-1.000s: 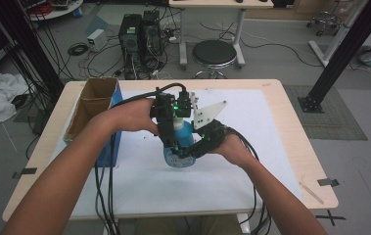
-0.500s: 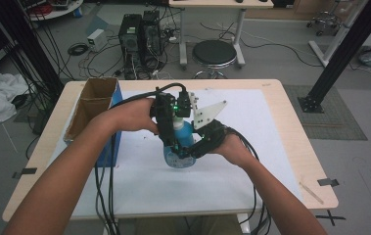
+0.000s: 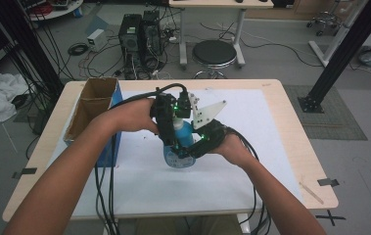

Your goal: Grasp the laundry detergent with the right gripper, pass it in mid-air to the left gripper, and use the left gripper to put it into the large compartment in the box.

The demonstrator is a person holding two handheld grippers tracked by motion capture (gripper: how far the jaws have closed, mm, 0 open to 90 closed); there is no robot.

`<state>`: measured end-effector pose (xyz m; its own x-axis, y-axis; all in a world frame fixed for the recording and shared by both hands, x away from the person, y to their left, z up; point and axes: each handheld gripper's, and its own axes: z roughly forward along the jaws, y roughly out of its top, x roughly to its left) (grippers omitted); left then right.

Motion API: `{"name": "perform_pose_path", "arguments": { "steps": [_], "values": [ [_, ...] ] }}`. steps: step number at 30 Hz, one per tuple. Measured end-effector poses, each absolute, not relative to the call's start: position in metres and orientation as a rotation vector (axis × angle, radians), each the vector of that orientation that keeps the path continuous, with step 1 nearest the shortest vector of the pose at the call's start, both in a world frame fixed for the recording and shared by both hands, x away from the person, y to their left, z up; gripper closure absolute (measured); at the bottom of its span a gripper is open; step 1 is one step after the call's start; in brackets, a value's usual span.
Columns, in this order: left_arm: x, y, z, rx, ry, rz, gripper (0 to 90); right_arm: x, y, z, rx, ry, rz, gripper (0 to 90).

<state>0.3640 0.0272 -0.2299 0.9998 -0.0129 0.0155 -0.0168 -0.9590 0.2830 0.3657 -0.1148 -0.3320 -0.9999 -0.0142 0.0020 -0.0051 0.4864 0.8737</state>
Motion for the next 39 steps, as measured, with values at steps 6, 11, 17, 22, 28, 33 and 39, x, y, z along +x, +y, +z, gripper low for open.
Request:
{"name": "perform_pose_path", "arguments": {
  "steps": [6, 11, 17, 22, 28, 33, 39],
  "values": [
    [0.3638, 0.0277, -0.2296, 2.852, -0.032, 0.029, 25.1, 0.3655, -0.1150, -0.3319, 0.019, -2.698, -1.586, 45.9],
    [0.3632, 0.0281, -0.2291, 2.850, -0.043, 0.038, 27.6, 0.3651, -0.1142, -0.3324, 0.023, -2.697, -1.585, 45.9],
    [0.3627, 0.0288, -0.2288, 2.849, -0.046, 0.048, 31.2, 0.3647, -0.1133, -0.3323, 0.027, -2.692, -1.588, 46.0],
    [0.3619, 0.0288, -0.2277, 2.840, -0.062, 0.042, 36.3, 0.3655, -0.1146, -0.3319, 0.029, -2.696, -1.592, 46.0],
    [0.3609, 0.0284, -0.2274, 2.837, -0.066, 0.043, 37.4, 0.3651, -0.1150, -0.3317, 0.027, -2.695, -1.594, 46.0],
    [0.3602, 0.0285, -0.2275, 2.842, -0.070, 0.051, 37.5, 0.3651, -0.1146, -0.3318, 0.031, -2.695, -1.594, 46.0],
    [0.3590, 0.0277, -0.2277, 2.849, -0.075, 0.055, 37.7, 0.3648, -0.1143, -0.3322, 0.039, -2.697, -1.593, 45.9]
  ]
}}
